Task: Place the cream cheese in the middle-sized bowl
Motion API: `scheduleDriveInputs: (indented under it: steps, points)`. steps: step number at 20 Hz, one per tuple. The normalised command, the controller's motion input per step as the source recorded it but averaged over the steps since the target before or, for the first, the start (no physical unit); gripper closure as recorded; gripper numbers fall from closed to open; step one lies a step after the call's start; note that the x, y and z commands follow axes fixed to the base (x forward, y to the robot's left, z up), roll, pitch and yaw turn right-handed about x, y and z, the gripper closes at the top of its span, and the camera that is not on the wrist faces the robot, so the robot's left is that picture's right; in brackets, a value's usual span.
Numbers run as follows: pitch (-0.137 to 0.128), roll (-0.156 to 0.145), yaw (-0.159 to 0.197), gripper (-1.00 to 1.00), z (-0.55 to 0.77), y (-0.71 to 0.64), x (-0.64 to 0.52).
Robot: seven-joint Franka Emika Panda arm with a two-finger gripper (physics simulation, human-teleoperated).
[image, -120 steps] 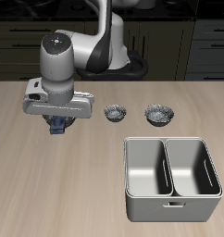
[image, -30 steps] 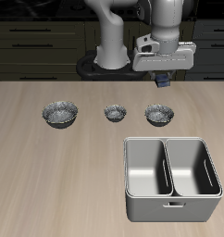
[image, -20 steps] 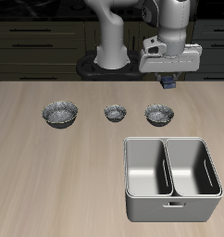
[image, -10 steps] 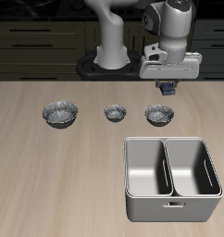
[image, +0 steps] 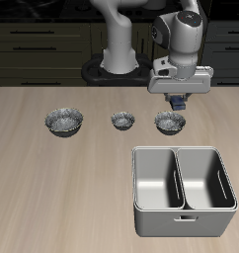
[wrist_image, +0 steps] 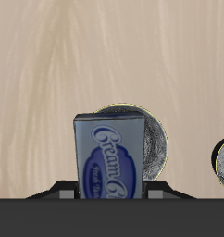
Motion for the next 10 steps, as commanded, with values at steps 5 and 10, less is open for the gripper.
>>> scheduleDriveInputs:
  steps: [5,10]
  points:
    - [0.052,-0.04,-0.014,1.0,-0.31,-0.15,0.11]
    - [0.021,-0.028,0.011,1.0,-0.2,-0.1,0.07]
